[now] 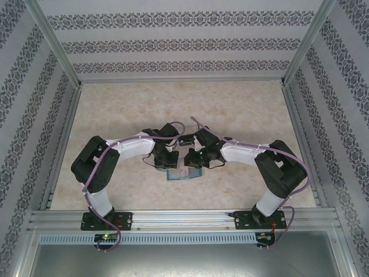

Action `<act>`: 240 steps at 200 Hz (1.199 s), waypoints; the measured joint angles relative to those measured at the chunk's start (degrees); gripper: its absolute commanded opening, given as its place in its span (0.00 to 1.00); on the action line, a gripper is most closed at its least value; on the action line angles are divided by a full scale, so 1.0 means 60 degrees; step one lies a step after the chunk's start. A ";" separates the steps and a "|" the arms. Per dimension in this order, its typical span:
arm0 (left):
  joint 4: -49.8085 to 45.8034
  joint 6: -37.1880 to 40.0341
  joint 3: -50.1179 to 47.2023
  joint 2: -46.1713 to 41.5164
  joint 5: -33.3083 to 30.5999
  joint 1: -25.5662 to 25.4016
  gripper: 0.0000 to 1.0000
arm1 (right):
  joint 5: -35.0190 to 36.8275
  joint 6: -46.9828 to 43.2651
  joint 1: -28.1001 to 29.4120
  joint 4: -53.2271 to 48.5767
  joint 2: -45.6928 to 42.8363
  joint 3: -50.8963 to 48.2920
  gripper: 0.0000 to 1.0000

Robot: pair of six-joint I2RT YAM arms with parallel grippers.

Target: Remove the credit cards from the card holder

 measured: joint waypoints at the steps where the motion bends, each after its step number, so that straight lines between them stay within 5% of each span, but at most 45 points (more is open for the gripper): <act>1: 0.0000 0.0000 0.0000 0.0000 0.0000 0.0000 0.00 | 0.0007 -0.0007 -0.0004 -0.0015 -0.0004 0.0000 0.11; 101: 0.0004 0.0000 -0.0011 -0.0011 0.0000 0.0000 0.00 | 0.1078 -0.1053 -0.0062 -0.1960 -0.0273 0.0608 0.11; 240: 0.0015 0.0000 -0.0022 -0.0025 0.0000 0.0000 0.00 | 0.1140 -0.0823 0.0342 -0.2113 -0.0222 0.0943 0.15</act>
